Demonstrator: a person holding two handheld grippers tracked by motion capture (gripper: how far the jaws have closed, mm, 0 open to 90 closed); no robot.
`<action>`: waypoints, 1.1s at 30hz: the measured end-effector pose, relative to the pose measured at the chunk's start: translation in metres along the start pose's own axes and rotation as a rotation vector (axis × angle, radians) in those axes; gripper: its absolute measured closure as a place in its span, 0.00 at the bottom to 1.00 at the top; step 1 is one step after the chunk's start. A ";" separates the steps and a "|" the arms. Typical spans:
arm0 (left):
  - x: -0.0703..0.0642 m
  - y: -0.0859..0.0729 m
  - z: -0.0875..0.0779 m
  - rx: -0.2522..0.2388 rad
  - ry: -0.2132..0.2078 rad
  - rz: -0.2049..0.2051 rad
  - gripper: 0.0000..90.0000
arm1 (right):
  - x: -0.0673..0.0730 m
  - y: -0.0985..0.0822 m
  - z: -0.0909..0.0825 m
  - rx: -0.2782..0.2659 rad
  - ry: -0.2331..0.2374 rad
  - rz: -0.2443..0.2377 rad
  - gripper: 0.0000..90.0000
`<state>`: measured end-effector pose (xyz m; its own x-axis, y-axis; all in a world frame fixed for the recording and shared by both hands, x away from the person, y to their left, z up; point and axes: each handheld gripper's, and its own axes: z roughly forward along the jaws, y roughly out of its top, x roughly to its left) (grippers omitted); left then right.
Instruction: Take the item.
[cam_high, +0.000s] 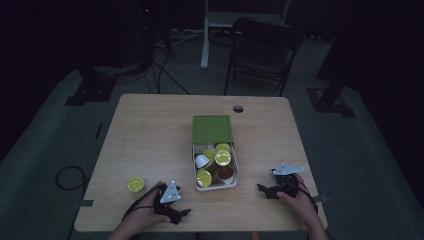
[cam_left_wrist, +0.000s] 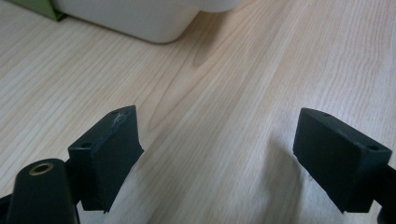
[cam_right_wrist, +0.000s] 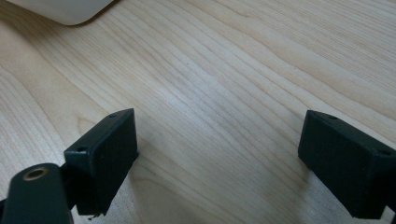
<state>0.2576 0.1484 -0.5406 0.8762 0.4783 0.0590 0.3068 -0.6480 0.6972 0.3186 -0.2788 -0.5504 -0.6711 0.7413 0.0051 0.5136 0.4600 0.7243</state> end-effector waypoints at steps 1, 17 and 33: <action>0.000 0.000 0.001 0.001 -0.003 0.005 0.17 | 0.000 0.000 0.000 0.000 0.000 0.000 0.13; -0.001 0.002 0.010 -0.006 -0.003 -0.058 0.17 | 0.000 0.000 0.000 0.000 0.000 0.000 0.13; -0.002 0.003 0.010 -0.007 0.003 -0.066 0.17 | 0.000 0.000 0.000 0.001 0.000 0.000 0.13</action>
<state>0.2607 0.1399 -0.5463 0.8530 0.5217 0.0152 0.3613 -0.6111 0.7043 0.3185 -0.2788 -0.5505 -0.6711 0.7413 0.0052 0.5140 0.4602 0.7238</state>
